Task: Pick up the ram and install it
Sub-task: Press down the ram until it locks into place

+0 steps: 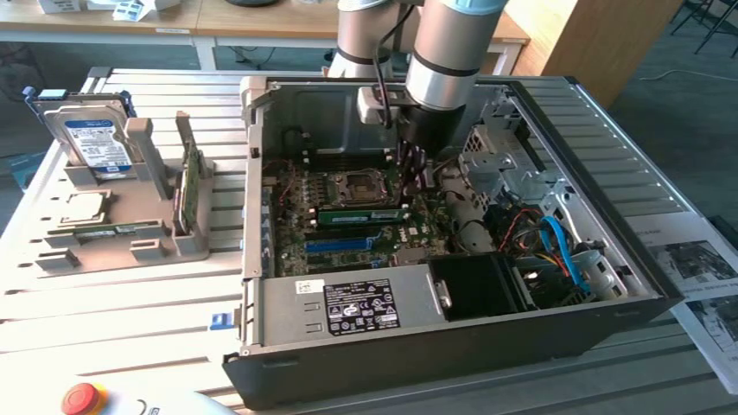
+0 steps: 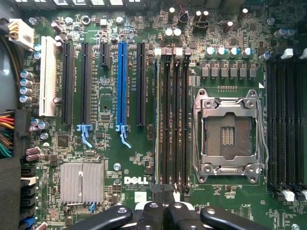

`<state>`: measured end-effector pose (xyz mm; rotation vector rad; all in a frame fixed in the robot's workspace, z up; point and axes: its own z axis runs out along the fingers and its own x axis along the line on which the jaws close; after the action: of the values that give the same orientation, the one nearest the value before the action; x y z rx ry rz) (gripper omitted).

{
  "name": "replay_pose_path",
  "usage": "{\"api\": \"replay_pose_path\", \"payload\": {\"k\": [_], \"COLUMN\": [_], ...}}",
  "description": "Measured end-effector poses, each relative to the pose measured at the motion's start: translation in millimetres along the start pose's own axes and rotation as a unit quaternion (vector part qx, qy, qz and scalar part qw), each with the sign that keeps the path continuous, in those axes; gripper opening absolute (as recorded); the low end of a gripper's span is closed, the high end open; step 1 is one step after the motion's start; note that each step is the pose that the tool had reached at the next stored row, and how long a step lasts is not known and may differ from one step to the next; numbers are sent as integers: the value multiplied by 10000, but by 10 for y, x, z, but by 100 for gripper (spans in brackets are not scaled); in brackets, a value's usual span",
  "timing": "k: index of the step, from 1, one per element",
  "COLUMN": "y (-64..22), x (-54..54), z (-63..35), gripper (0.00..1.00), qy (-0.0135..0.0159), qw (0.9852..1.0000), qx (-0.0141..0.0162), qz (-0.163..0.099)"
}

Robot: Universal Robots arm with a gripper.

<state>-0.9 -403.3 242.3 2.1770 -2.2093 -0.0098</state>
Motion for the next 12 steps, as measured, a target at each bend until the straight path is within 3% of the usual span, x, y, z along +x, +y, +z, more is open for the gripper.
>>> {"api": "replay_pose_path", "payload": {"k": [12], "y": [-1], "x": [1], "z": [-54], "gripper": [10], "qy": [0], "qw": [10000], "qx": [-6], "qz": [-1]}}
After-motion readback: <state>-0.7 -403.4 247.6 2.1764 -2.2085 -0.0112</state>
